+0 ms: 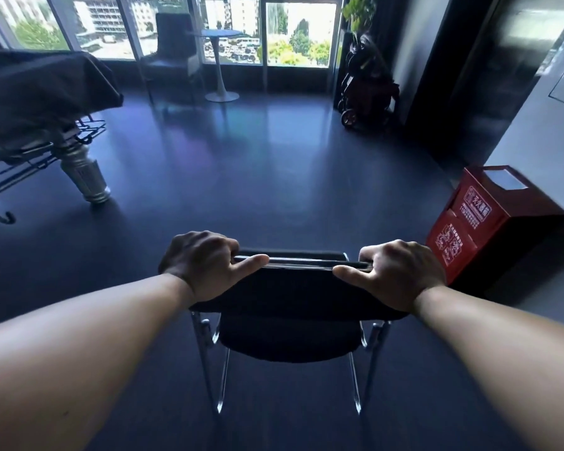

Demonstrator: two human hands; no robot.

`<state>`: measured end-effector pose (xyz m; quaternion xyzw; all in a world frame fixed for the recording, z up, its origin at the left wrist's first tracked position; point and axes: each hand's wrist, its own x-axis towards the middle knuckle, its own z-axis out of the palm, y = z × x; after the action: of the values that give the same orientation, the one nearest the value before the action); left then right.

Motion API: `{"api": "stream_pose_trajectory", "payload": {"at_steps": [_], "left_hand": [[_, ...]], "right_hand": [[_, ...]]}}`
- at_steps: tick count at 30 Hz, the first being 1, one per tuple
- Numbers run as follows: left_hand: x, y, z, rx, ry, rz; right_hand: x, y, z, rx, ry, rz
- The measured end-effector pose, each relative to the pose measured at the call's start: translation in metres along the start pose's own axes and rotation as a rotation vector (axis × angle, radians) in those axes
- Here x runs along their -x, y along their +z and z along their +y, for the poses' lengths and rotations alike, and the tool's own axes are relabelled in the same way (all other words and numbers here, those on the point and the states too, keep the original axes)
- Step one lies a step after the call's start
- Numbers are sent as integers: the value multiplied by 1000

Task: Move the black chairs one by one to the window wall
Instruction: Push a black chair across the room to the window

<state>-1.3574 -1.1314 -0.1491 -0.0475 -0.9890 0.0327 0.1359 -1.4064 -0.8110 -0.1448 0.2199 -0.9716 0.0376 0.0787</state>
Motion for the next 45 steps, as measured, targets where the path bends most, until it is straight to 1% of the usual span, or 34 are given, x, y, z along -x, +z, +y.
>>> {"api": "stream_pose_trajectory", "payload": {"at_steps": [5, 9, 13, 17, 27, 30, 37, 41, 45], "left_hand": [[-50, 13, -16, -4, 27, 8], [-107, 28, -35, 1, 46, 10], [-166, 47, -51, 12, 31, 16], [-223, 61, -63, 36, 22, 3], [-332, 95, -97, 40, 39, -17], [-366, 105, -108, 28, 48, 6], [-454, 129, -115, -7, 13, 14], [-514, 147, -123, -24, -5, 29], [-572, 165, -133, -3, -18, 7]], "right_hand": [[-49, 5, 10, 5, 21, -16], [-102, 12, 20, 17, 30, -8], [-163, 22, 39, 7, 38, -25], [-220, 34, 59, 1, 53, -7], [-325, 50, 82, 28, 83, -3], [-359, 55, 91, 32, 83, -7], [-453, 72, 134, 57, 30, 49], [-517, 82, 163, 37, 20, 35], [-574, 91, 183, 26, 10, 37]]}}
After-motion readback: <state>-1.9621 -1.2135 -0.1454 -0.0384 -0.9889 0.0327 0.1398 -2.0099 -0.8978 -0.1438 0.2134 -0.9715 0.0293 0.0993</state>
